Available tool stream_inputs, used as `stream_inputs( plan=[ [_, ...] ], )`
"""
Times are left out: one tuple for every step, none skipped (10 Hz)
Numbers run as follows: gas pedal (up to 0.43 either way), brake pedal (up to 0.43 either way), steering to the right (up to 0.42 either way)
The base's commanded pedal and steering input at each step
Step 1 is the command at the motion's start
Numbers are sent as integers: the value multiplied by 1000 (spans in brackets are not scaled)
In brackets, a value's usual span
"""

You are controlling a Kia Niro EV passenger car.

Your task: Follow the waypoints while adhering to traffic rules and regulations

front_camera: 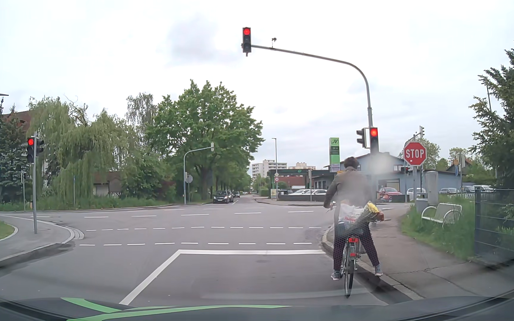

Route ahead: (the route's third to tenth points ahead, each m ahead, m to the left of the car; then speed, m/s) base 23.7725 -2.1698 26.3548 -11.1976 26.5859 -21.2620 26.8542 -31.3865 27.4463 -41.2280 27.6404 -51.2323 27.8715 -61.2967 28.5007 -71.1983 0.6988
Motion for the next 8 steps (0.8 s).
stream_inputs(
  plan=[
    [0, 238, 1],
    [0, 238, 1],
    [0, 238, 1],
    [0, 244, 1],
    [0, 244, 1],
    [0, 244, 1],
    [0, 244, 1],
    [0, 244, 1]
  ],
)
